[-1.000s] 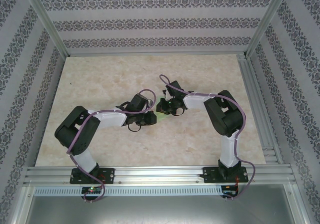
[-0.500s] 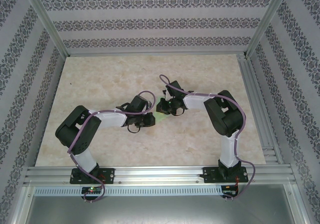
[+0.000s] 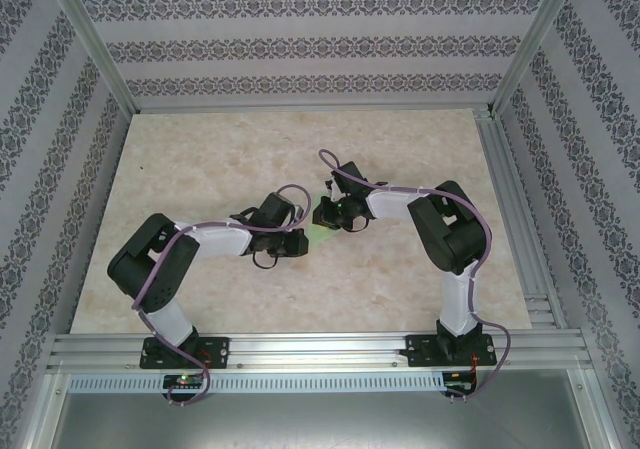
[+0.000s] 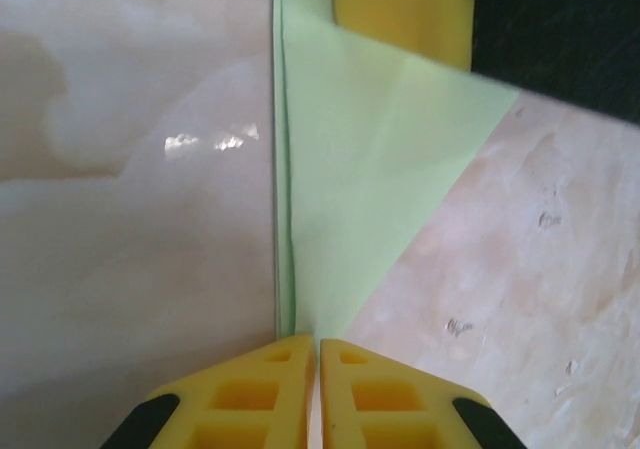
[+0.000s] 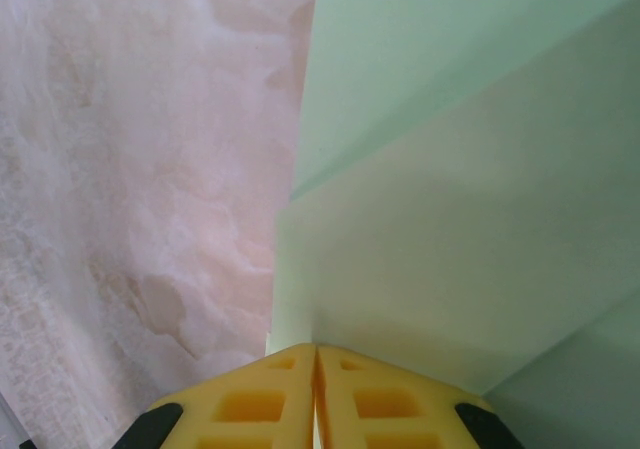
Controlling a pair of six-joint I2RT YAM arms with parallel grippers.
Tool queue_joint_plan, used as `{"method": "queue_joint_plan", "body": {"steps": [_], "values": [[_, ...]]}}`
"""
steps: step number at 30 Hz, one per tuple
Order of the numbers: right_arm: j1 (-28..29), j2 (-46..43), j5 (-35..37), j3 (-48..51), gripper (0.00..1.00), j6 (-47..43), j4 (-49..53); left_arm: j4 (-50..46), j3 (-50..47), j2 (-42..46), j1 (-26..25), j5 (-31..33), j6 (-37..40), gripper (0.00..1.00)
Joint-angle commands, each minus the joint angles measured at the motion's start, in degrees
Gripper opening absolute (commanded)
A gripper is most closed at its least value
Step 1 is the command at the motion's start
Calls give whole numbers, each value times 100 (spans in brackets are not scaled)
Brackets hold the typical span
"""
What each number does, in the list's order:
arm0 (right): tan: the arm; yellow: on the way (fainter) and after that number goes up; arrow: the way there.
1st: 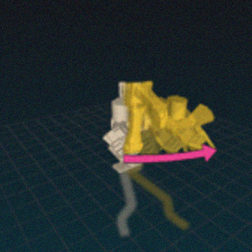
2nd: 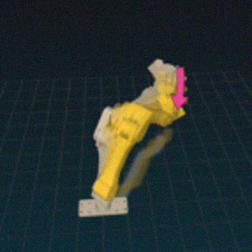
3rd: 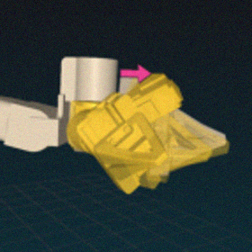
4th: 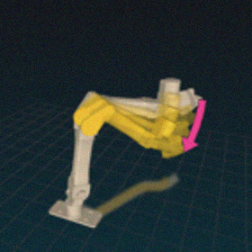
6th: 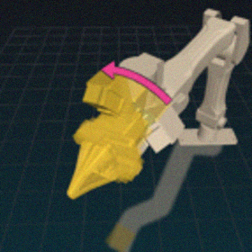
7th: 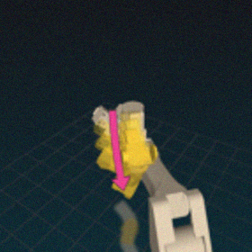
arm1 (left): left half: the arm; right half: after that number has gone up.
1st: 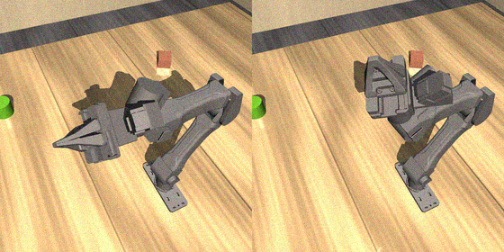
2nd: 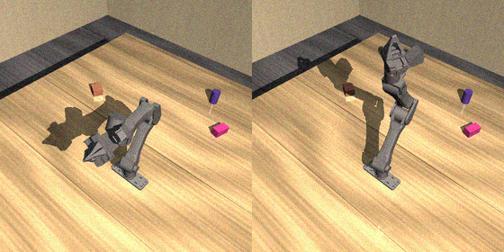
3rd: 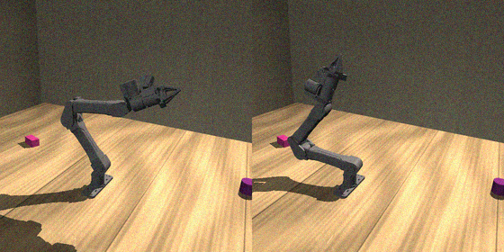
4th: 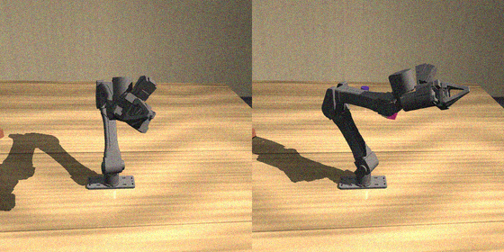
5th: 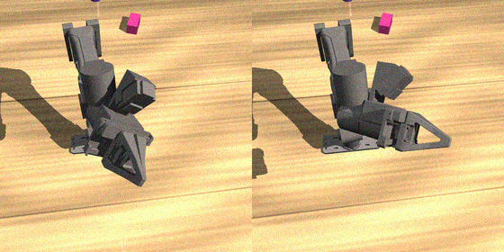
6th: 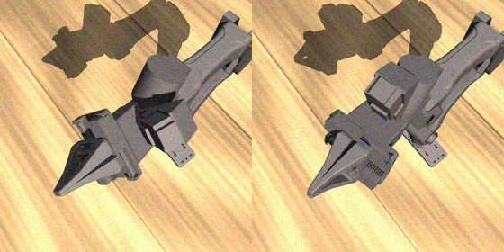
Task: Fold a paper plane with a square sheet of paper (pick it up from the middle)
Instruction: Fourth fold the wing at the center of the table.
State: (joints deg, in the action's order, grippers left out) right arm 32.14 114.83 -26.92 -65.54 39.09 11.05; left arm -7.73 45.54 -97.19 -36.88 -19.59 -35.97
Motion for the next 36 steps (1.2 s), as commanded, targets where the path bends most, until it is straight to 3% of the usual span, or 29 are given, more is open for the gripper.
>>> {"method": "queue_joint_plan", "body": {"steps": [1,7,14,25,36], "values": [[38,597,862,248,11,-49,687,-1119,-239,97,-22,-134,238,12],[33,593,855,265,11,-42,675,-1069,-50,564,-14,46,171,12],[29,628,794,261,11,-7,606,186,33,1154,50,291,-216,12],[33,615,670,261,11,46,510,1085,236,51,67,176,-499,10],[26,571,610,296,11,55,460,1457,160,-468,129,214,-594,7]]}}
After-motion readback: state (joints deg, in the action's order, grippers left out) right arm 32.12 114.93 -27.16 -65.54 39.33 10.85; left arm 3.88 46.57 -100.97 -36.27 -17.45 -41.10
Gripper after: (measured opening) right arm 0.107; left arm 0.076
